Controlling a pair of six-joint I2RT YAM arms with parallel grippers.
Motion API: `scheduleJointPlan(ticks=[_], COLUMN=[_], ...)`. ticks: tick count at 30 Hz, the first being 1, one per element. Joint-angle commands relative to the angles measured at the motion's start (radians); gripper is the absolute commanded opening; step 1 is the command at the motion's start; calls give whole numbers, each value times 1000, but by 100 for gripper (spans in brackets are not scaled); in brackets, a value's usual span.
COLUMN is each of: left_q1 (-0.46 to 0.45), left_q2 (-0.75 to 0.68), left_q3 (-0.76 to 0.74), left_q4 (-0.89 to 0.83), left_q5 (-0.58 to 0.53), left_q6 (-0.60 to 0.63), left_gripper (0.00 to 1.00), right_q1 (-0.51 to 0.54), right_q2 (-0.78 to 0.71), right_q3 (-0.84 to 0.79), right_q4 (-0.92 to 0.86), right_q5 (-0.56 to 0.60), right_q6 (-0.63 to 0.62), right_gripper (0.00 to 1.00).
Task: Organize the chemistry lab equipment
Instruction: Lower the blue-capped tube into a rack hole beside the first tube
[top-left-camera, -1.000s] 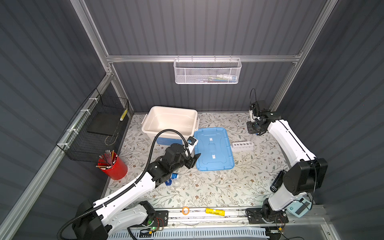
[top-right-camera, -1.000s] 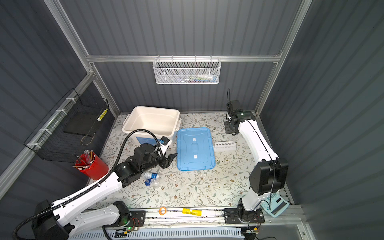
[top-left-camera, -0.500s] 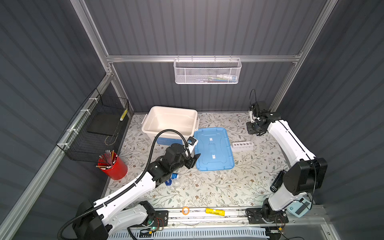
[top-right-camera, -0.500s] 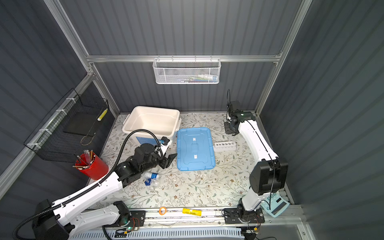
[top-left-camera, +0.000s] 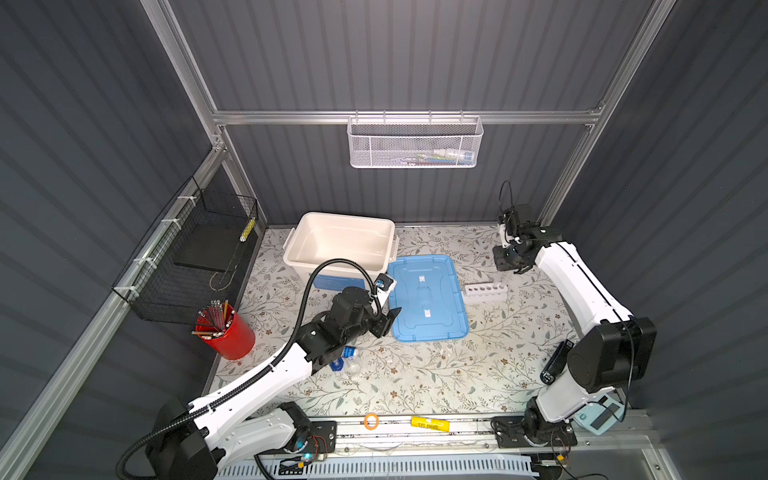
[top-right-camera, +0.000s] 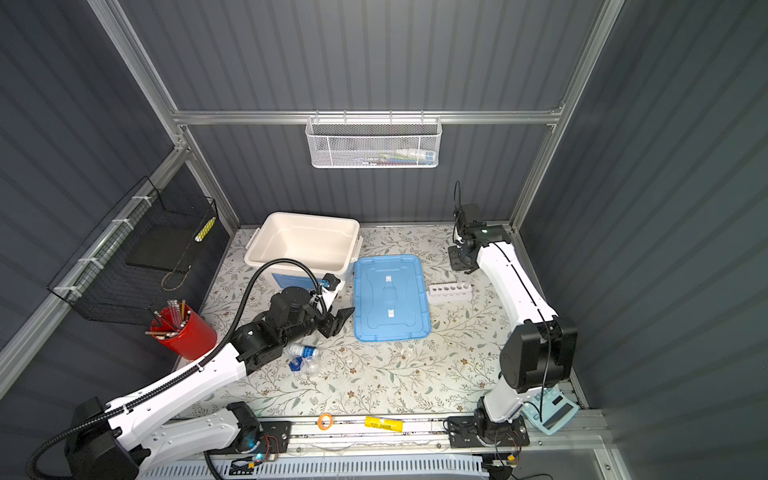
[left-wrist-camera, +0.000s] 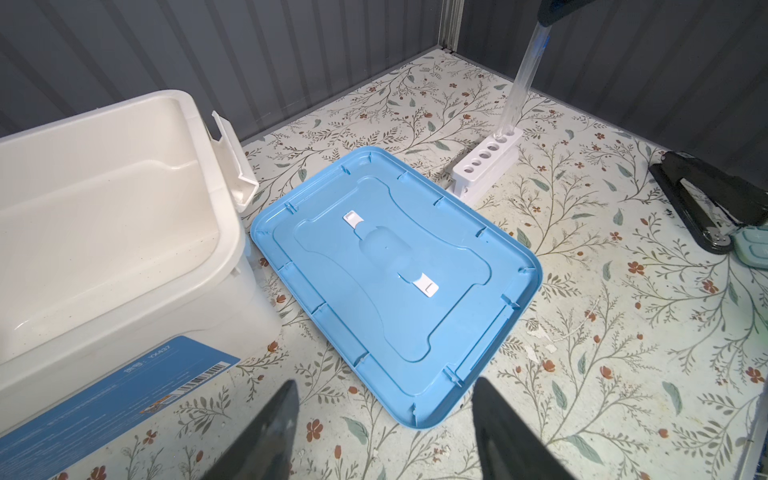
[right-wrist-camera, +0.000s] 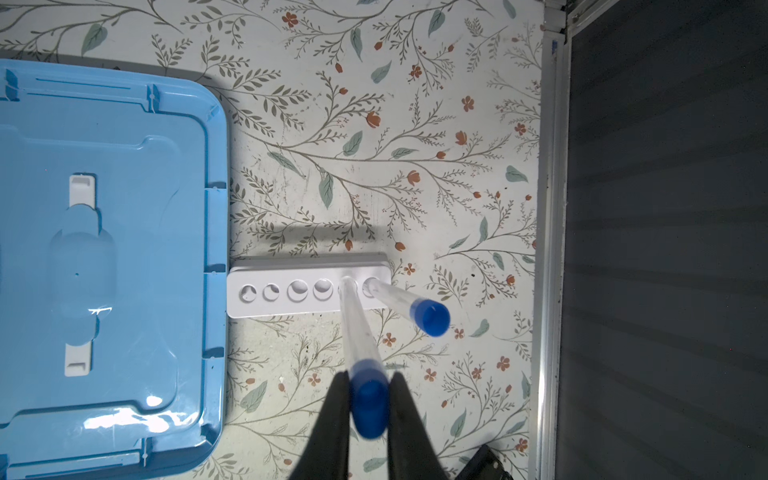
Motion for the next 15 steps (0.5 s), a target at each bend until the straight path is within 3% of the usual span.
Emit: scheduleJointPlan(ticks=[1, 15], left_q1=[8, 8], left_q2=[6, 8], left_q3=[30, 27], left_q4=[-11, -11], left_q5=[-3, -2], left_q6=[17, 16], left_gripper=[66, 66], right_q1=[-3, -3], right_q2=[-21, -10], right_q3=[-16, -45], right_q4=[-14, 8], right_q5=[-7, -10], right_q6=[-1, 3], right_gripper=[1, 1])
